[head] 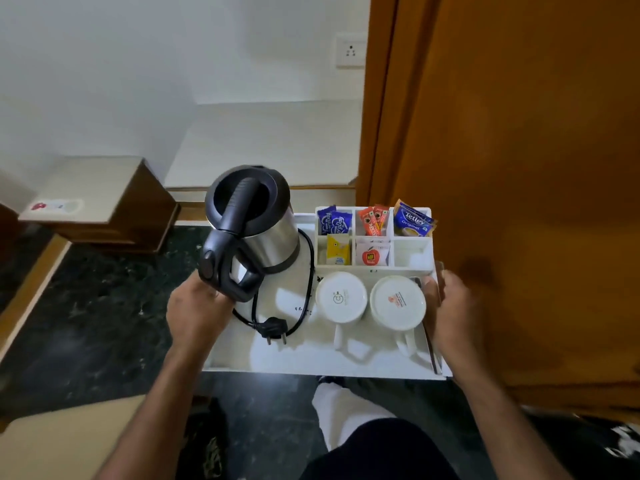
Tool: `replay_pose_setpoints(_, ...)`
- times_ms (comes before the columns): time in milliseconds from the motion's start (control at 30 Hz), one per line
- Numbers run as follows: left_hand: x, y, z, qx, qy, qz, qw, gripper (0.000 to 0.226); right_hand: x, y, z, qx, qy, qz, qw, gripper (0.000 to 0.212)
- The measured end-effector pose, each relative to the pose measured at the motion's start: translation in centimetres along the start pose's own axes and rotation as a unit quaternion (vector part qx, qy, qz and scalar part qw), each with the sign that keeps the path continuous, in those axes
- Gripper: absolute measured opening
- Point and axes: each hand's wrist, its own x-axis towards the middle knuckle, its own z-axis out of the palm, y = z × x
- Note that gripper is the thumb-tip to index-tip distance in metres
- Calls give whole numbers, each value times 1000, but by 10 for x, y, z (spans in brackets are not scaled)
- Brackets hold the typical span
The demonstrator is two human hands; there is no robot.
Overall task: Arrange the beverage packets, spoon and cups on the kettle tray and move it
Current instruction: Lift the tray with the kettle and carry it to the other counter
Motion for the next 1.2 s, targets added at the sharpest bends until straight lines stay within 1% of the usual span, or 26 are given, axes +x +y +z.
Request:
replay_pose_setpoints(67,48,-10,0,-8,4,-15,1000,21,29,-28,30,-9,8,-6,1000,14)
replay_pose_setpoints(133,79,-16,0,-19,5,-15,1000,24,46,-52,47,-7,3,-12,1000,11)
replay_pose_setpoints(233,139,-28,5,-21,1,-20,1000,21,88,-86,82,-21,-14,-14,1000,14)
replay_pose_setpoints(400,233,-47,21,-44,-9,-31,998,27,152,-138,129,-69,5,-16,997,17)
replay_pose_setpoints(533,318,-57,45,-45,-23,-5,999,33,203,-174,175,-99,15,-11,995,20)
replay_pose_setpoints(600,358,-61,58,-46,-33,-5,998,31,227,-194,194,-112,13,-2,994,22)
replay_pose_setpoints(800,465,-65,97,-28,-85,-17,996,28,306,-230,253,-145,-40,34,988,25)
replay_pose_setpoints(900,499,-60,116,-21,-109,-35,993,27,338,-236,275,-150,-59,58,985,25)
replay_pose_setpoints(1000,522,-58,135,-13,-123,-44,991,24,363,-238,296,-152,-61,76,984,24)
replay_pose_setpoints(1100,538,-57,153,-2,-146,-47,988,27,384,-238,308,-165,-68,97,979,27)
replay_pose_setpoints(1200,546,-61,165,14,-148,-48,988,26,394,-235,318,-170,-74,100,978,28)
